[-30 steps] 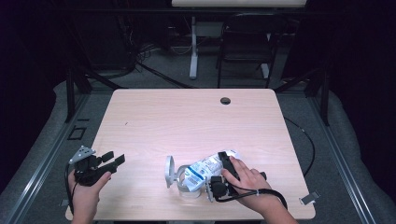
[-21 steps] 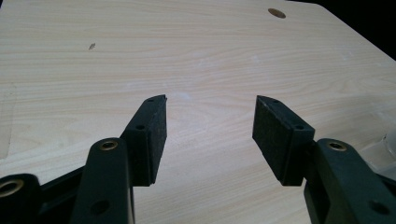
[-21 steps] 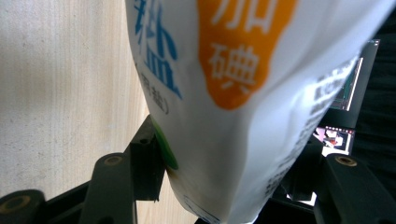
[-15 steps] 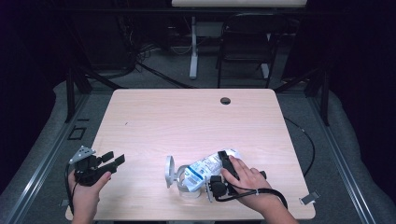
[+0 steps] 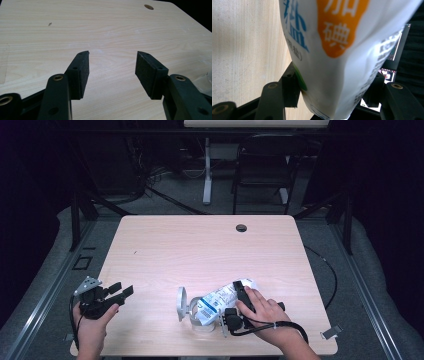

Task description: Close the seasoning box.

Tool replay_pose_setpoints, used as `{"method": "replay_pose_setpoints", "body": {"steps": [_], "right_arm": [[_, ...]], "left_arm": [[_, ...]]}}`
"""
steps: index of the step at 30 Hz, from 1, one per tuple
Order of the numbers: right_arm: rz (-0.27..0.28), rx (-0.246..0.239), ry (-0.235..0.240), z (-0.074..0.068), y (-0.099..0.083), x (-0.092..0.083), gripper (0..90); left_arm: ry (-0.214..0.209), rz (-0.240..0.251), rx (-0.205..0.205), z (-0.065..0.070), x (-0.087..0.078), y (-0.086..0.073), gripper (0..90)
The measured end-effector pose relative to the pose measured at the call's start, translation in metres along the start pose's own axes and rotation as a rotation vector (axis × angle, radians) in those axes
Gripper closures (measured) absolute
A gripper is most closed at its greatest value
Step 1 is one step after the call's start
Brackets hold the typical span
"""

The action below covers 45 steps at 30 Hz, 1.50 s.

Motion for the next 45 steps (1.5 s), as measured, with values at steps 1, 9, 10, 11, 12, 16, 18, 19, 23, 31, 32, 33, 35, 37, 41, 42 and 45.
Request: {"method": "replay_pose_setpoints", "body": {"steps": [1,9,10,11,12,16,18,19,23,31,32,33,35,37,41,42,45], "right_arm": [[0.008,0.001,-0.003,0.0001,0.0007,0.0003,43.1],[-0.003,-0.028,-0.024,0.0025,0.0002,-0.0005,43.1],[0.0,-0.032,-0.027,0.0029,0.0005,-0.0004,43.1],[0.001,-0.035,-0.03,0.0032,0.0007,-0.0004,43.2],[-0.011,-0.046,-0.032,0.004,0.0,-0.0011,43.2],[-0.014,-0.059,-0.04,0.0053,0.0002,-0.0018,43.2],[-0.005,-0.052,-0.038,0.0044,0.0009,-0.0012,43.3],[-0.006,-0.055,-0.04,0.0047,0.001,-0.0013,43.3],[-0.007,-0.064,-0.046,0.0056,0.001,-0.0017,43.4],[-0.011,-0.078,-0.05,0.0068,0.0009,-0.0026,43.5],[-0.011,-0.078,-0.05,0.0068,0.0009,-0.0026,43.5],[-0.014,-0.08,-0.051,0.0072,0.0007,-0.0028,43.5],[-0.014,-0.082,-0.051,0.0074,0.0006,-0.0028,43.6],[-0.03,-0.094,-0.055,0.0086,-0.0005,-0.0038,43.6],[-0.02,-0.086,-0.052,0.0077,-0.0002,-0.0028,43.6],[-0.02,-0.087,-0.052,0.0077,-0.0001,-0.0028,43.6],[-0.02,-0.09,-0.052,0.0079,-0.0002,-0.0027,43.6]], "left_arm": [[0.0,-0.001,0.002,0.0002,0.0,-0.0001,45.5],[-0.001,-0.002,0.001,0.0001,-0.0007,0.0,45.4],[-0.001,-0.002,0.001,0.0,-0.0007,0.0,45.5],[-0.002,-0.002,0.001,0.0001,-0.0006,0.0,45.5],[-0.002,-0.003,0.002,0.0002,-0.0006,-0.0001,45.4],[-0.002,-0.003,0.002,0.0003,-0.0007,-0.0001,45.4],[-0.002,-0.002,0.001,0.0,-0.0008,-0.0001,45.5],[-0.001,-0.002,0.0,-0.0002,-0.0008,-0.0002,45.5],[-0.001,-0.006,0.003,-0.0004,-0.0007,-0.0009,45.4],[-0.002,0.001,-0.001,-0.0004,-0.0014,-0.0004,45.4],[-0.002,0.001,-0.001,-0.0004,-0.0013,-0.0004,45.4],[-0.003,0.001,-0.001,-0.0003,-0.0012,-0.0003,45.4],[-0.003,0.0,0.0,-0.0003,-0.0012,-0.0003,45.4],[-0.003,0.002,-0.001,-0.0004,-0.0013,-0.0002,45.4],[-0.002,0.003,-0.004,-0.0009,-0.0011,-0.0003,45.4],[-0.002,0.002,-0.003,-0.0009,-0.0011,-0.0003,45.4],[-0.003,0.0,-0.002,-0.0008,-0.0009,-0.0005,45.4]]}}
Point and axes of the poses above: each handheld gripper's, and its own axes: x roughly forward along the jaws, y roughly out of its top, z roughly to its right, the point moved 10 cm from there along x, roughly forward along the jaws, and after that the axes turned 9 degrees about -z, right-handed, at the moved point
